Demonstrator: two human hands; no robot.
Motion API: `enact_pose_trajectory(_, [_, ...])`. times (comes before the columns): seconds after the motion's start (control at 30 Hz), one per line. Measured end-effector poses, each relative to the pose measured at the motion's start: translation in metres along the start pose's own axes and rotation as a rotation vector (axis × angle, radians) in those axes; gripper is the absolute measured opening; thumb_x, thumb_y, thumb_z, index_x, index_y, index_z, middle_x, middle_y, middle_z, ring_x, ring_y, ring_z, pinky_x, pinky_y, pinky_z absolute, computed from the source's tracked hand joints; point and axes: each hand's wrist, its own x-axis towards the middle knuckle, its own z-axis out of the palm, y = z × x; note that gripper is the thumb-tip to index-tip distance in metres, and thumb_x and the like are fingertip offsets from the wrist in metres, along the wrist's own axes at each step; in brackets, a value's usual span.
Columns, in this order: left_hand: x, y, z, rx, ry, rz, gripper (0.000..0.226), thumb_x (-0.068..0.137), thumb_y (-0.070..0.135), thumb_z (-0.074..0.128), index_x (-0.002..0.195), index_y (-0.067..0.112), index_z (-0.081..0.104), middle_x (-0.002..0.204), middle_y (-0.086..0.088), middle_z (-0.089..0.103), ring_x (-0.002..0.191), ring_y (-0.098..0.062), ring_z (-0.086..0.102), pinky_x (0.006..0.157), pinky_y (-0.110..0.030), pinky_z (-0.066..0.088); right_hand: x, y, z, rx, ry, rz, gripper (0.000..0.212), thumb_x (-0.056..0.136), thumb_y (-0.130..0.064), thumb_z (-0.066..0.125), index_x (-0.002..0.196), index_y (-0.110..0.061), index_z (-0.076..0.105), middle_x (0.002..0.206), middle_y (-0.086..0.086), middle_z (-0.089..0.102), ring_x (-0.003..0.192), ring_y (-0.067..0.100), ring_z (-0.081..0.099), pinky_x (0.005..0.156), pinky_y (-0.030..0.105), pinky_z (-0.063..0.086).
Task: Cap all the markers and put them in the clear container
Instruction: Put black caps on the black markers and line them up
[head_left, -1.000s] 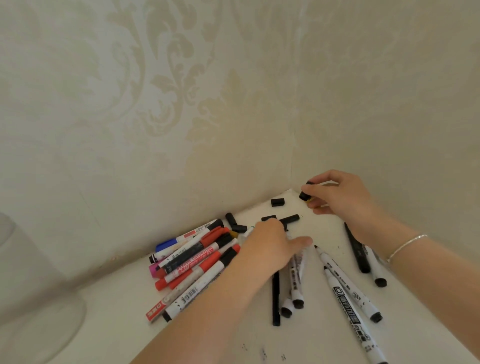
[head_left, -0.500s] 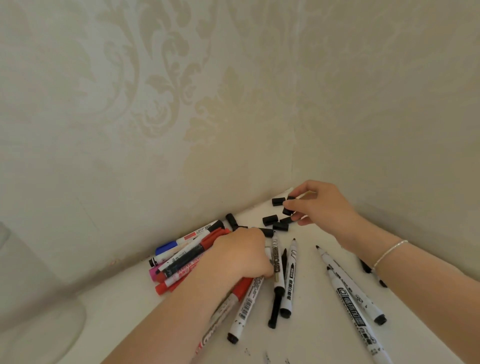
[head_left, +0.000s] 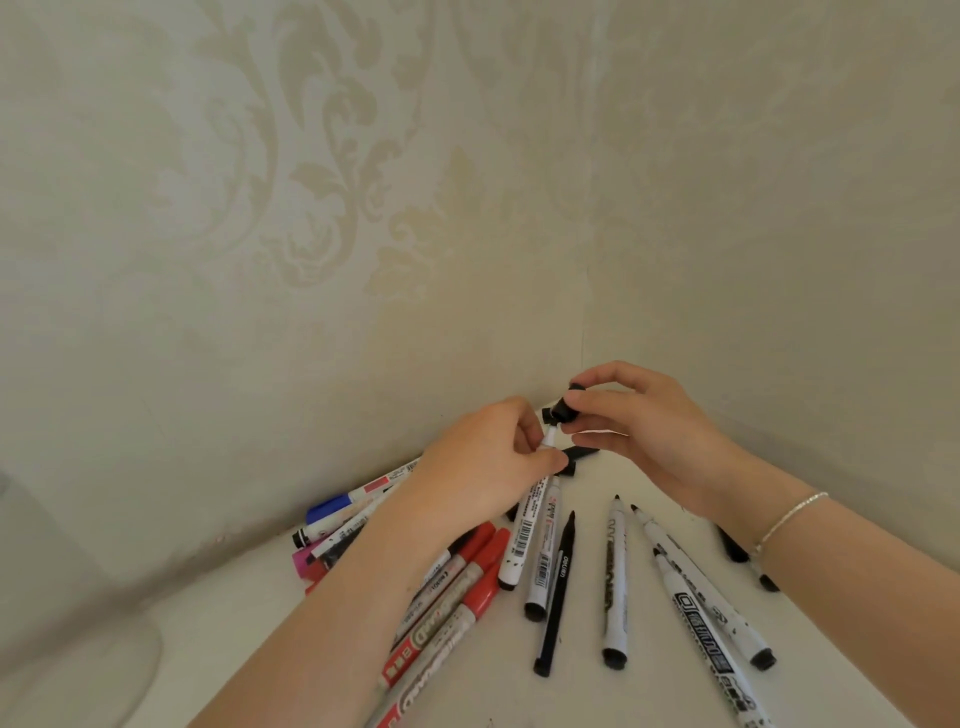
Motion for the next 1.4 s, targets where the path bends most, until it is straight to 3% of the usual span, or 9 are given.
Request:
enact_pose_trajectory(0.2, [-0.002, 0.003, 0.001, -0.023, 0.026, -0.005, 0.018, 0.085, 0.040, 0.067, 0.089, 0.027, 0.056, 0.084, 0.007, 0.065, 0.077, -0.013, 0.062, 0.077, -0.036, 0.052, -0.003, -0.003, 0.000, 0.017, -0.023, -0.047, 0.012, 0.085, -0.005, 0.066, 0.096, -0.007, 0.063, 0.083, 0.013, 0.071, 0.072, 0.021, 0.066, 0.071, 0.029, 0.056])
enact_pose_trajectory(0.37, [-0.001, 0.005, 0.001, -0.066, 0.049, -0.011, 0.018, 0.085, 0.040, 0.066, 0.093, 0.025, 0.060, 0.084, 0.007, 0.067, 0.081, -0.013, 0.065, 0.083, -0.042, 0.053, -0.004, -0.003, 0.003, -0.068, -0.057, -0.063, 0.011, 0.084, -0.001, 0.066, 0.091, -0.009, 0.064, 0.083, 0.015, 0.072, 0.072, 0.024, 0.066, 0.078, 0.034, 0.056])
enact_pose_trajectory(0.57, [-0.002, 0.004, 0.003, -0.113, 0.201, -0.032, 0.028, 0.083, 0.050, 0.066, 0.096, 0.025, 0.060, 0.083, 0.010, 0.065, 0.075, -0.003, 0.064, 0.070, -0.023, 0.051, -0.005, -0.009, 0.002, -0.026, -0.071, -0.090, 0.010, 0.082, 0.004, 0.066, 0.089, -0.003, 0.063, 0.086, 0.020, 0.070, 0.072, 0.025, 0.067, 0.076, 0.032, 0.058])
enact_pose_trajectory(0.7, [-0.003, 0.006, 0.006, -0.235, 0.197, -0.019, 0.023, 0.087, 0.043, 0.065, 0.091, 0.021, 0.060, 0.069, 0.005, 0.062, 0.042, 0.003, 0.055, 0.046, -0.008, 0.040, -0.005, -0.011, 0.002, -0.022, -0.068, -0.104, 0.009, 0.081, 0.003, 0.068, 0.084, -0.002, 0.062, 0.082, 0.016, 0.071, 0.070, 0.023, 0.067, 0.073, 0.030, 0.059])
enact_pose_trajectory(0.8, [-0.002, 0.005, 0.008, -0.227, 0.248, -0.001, 0.022, 0.086, 0.041, 0.068, 0.084, 0.020, 0.061, 0.057, 0.009, 0.053, 0.038, 0.002, 0.046, 0.042, -0.008, 0.034, -0.005, -0.011, 0.001, -0.027, -0.070, -0.097, 0.009, 0.081, 0.003, 0.068, 0.085, -0.002, 0.061, 0.084, 0.018, 0.071, 0.071, 0.023, 0.067, 0.074, 0.031, 0.059])
enact_pose_trajectory(0.93, [-0.001, 0.004, 0.015, -0.270, 0.261, 0.007, 0.022, 0.085, 0.036, 0.070, 0.085, 0.014, 0.065, 0.056, 0.006, 0.052, 0.037, 0.000, 0.044, 0.041, -0.009, 0.033, -0.005, -0.011, -0.002, -0.046, -0.068, -0.088, 0.010, 0.080, 0.003, 0.069, 0.085, -0.001, 0.061, 0.085, 0.019, 0.071, 0.071, 0.023, 0.068, 0.073, 0.030, 0.059])
enact_pose_trajectory(1.23, [0.001, 0.003, 0.020, -0.213, 0.230, 0.016, 0.018, 0.083, 0.037, 0.072, 0.086, 0.019, 0.070, 0.061, 0.006, 0.062, 0.043, -0.002, 0.054, 0.046, -0.013, 0.042, -0.008, -0.008, -0.005, -0.127, -0.057, -0.054, 0.013, 0.078, 0.002, 0.072, 0.084, -0.001, 0.061, 0.088, 0.022, 0.071, 0.070, 0.025, 0.069, 0.072, 0.033, 0.060])
enact_pose_trajectory(1.3, [0.003, 0.004, 0.020, -0.272, 0.221, 0.005, 0.017, 0.084, 0.036, 0.072, 0.085, 0.018, 0.071, 0.055, 0.004, 0.062, 0.040, -0.001, 0.052, 0.045, -0.012, 0.040, -0.009, -0.007, -0.005, -0.097, -0.026, -0.063, 0.012, 0.078, 0.001, 0.072, 0.082, -0.003, 0.061, 0.087, 0.022, 0.071, 0.069, 0.023, 0.068, 0.070, 0.031, 0.059])
enact_pose_trajectory(1.4, [0.005, 0.010, 0.018, -0.547, 0.156, -0.054, 0.020, 0.087, 0.029, 0.069, 0.087, 0.010, 0.073, 0.063, -0.006, 0.068, 0.042, -0.006, 0.049, 0.044, -0.018, 0.037, -0.007, -0.011, -0.003, -0.078, 0.018, -0.092, 0.010, 0.079, -0.002, 0.072, 0.083, -0.003, 0.062, 0.081, 0.018, 0.071, 0.067, 0.022, 0.066, 0.074, 0.034, 0.057])
